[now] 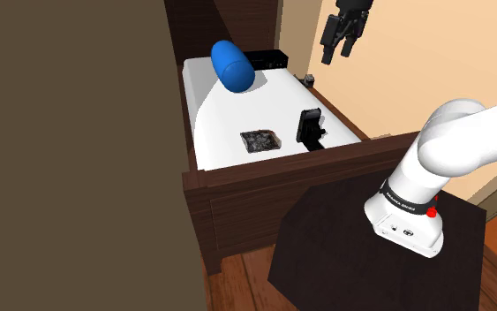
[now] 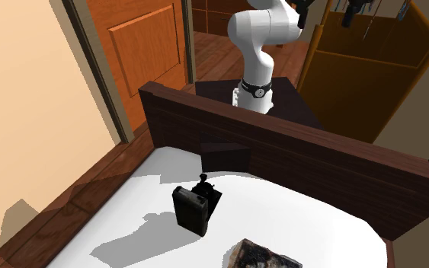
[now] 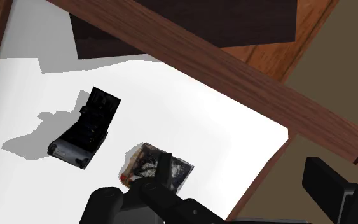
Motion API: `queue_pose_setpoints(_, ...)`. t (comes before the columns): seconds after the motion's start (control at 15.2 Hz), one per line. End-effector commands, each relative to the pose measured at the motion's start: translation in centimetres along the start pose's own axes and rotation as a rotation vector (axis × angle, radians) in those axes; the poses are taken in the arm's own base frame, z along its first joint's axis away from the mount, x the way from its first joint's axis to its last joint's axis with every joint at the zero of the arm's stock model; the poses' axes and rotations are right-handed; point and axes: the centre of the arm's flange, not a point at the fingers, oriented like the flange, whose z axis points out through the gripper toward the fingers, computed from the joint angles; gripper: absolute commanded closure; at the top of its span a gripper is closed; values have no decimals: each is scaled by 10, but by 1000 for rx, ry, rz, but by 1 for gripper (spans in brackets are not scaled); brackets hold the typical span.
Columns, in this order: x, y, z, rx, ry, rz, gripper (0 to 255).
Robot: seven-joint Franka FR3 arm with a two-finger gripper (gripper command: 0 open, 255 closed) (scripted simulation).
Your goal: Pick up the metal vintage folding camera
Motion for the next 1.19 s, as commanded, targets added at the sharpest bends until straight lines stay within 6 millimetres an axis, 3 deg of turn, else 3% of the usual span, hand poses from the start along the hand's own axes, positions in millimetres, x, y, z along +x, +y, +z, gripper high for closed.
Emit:
queue_pose_setpoints(0.0,0,0,0,0,0,0,0)
queue_pose_setpoints(1.12,65,117,182,-12,-56,92,0)
